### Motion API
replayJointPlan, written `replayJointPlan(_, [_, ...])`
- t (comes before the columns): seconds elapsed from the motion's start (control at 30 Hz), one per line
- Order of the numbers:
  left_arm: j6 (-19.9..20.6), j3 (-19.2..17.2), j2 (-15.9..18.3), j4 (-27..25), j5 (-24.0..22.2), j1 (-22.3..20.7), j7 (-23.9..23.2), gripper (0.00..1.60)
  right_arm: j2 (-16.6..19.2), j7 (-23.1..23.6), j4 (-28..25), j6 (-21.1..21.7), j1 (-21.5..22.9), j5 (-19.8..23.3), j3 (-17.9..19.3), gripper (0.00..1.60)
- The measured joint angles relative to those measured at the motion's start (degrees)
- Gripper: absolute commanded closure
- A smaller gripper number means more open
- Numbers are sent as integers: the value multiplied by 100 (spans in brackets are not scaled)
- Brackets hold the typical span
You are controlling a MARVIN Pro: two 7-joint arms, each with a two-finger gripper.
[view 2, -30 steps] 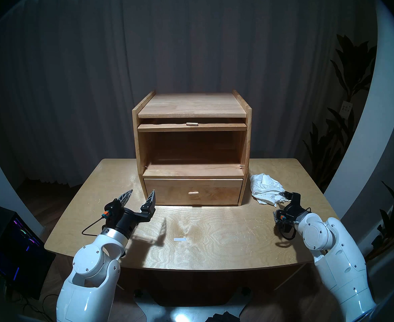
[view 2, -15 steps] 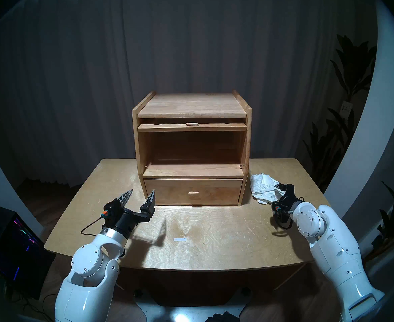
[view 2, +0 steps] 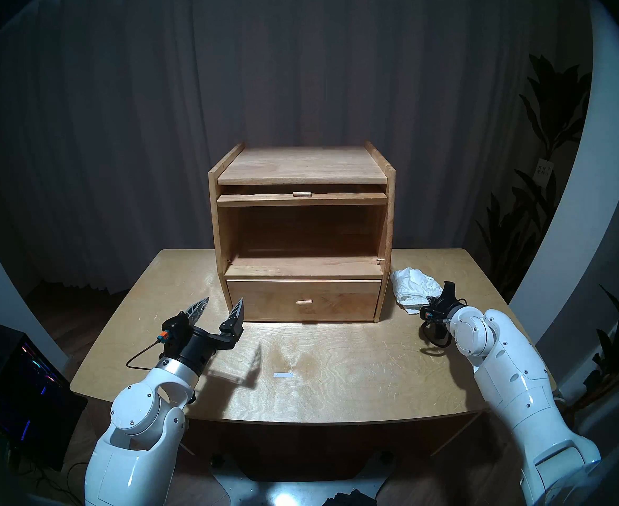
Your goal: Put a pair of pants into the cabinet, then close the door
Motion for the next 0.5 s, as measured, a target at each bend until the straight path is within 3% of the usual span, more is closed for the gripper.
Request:
replayJointPlan(0.13, [11, 0, 21, -20, -32, 2, -12, 0, -195, -96, 247, 49, 250, 200, 176, 160])
replayJointPlan(0.5, [13, 1, 66, -3, -94, 1, -30, 0, -376, -592, -446, -66, 787, 864, 875, 160])
